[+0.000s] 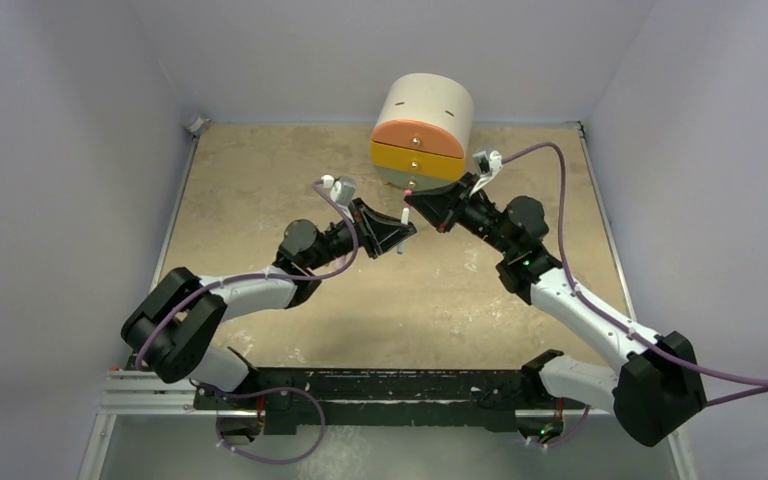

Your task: Insert the pens into the pen caps

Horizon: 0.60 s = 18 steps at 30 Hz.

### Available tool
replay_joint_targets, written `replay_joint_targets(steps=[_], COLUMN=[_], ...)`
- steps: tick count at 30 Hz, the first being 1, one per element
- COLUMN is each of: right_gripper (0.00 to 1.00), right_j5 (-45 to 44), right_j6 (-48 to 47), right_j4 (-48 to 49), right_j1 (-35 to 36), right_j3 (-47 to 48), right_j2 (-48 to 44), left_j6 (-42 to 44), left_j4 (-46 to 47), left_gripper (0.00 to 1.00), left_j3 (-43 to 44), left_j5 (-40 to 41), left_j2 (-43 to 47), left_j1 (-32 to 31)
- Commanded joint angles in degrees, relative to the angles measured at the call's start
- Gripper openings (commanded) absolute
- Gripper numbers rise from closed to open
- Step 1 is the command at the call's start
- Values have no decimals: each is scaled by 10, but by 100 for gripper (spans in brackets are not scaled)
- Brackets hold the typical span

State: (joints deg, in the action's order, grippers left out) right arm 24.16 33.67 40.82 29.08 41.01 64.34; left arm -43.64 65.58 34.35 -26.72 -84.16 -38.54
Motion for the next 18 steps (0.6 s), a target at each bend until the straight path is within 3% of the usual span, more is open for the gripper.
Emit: replay_joint_targets(steps=[1,13,18], right_gripper=[0,0,0], right_j5=[-10,-9,-45], right_j6=[16,30,33], right_j4=[0,9,-32], right_j1=[0,11,24], right_j3=[-10,-24,-17], right_j2=[2,7,6], left_j6=[45,62,88], left_j4=[-26,-34,-58], left_gripper=[0,0,0], left_j3=[42,67,75], left_j5=[46,82,129], left_j2=[11,5,4], left_j1=[4,5,3])
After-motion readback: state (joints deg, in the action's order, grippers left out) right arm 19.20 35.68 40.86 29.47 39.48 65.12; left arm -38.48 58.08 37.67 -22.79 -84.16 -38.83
